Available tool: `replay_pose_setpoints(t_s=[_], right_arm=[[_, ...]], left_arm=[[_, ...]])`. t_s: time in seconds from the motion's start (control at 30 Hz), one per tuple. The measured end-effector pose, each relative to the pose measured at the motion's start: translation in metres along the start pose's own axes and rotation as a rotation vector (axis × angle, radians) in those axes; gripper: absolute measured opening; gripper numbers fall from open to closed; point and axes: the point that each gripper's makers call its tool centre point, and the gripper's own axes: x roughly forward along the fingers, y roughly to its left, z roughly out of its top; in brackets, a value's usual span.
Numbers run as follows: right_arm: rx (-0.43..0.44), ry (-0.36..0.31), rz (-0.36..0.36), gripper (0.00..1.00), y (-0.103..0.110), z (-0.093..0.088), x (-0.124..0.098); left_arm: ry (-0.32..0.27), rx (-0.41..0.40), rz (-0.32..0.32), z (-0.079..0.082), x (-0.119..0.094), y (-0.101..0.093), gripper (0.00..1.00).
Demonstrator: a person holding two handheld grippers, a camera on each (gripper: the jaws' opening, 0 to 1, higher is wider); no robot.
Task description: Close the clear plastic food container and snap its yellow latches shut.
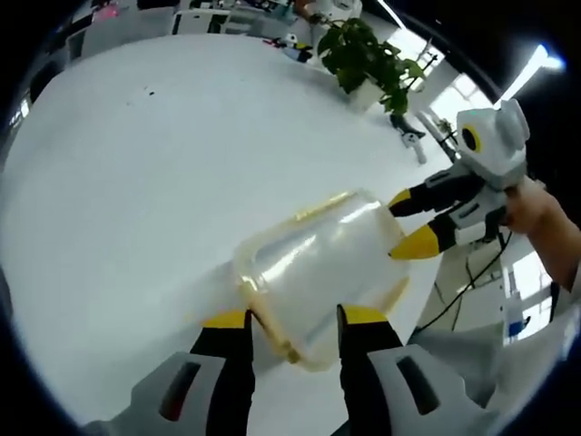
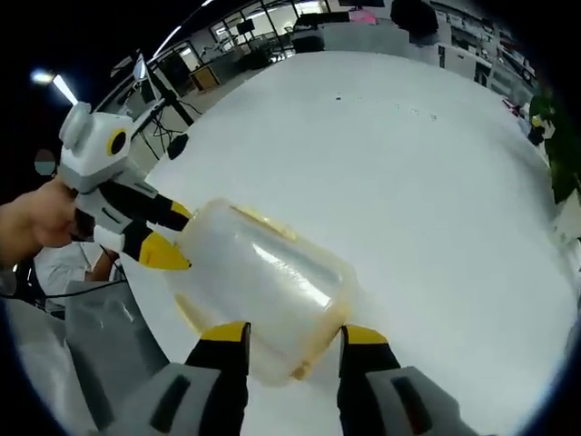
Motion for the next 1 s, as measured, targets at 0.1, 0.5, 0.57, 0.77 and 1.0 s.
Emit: replay_pose_setpoints(t_s=[0.1, 0.5, 0.57, 0.77, 1.0], right_arm=[[0.010, 0.001, 0.008, 0.37, 0.000, -0.001, 0.000], [-0.132, 0.011, 0.021, 0.39, 0.005, -0.006, -0.006], [-0.144, 0.010, 0.018, 0.42, 0.004, -0.006, -0.008], [-0.268, -0.011, 0.029, 0.40, 0.005, -0.003, -0.018], [-0.362, -0.055, 0.052, 0.36, 0.010, 0.003, -0.026]], left_arm=[[-0.013, -0.008, -0.006, -0.001, -0.001, 0.001, 0.34], [-0.006, 0.079, 0.034, -0.005, -0.010, 0.009, 0.43], [-0.004, 0.104, 0.026, -0.007, -0.012, 0.008, 0.45], [-0.012, 0.285, 0.011, -0.003, -0.019, 0.007, 0.46], [-0.048, 0.463, -0.001, 0.009, -0.028, 0.004, 0.48]])
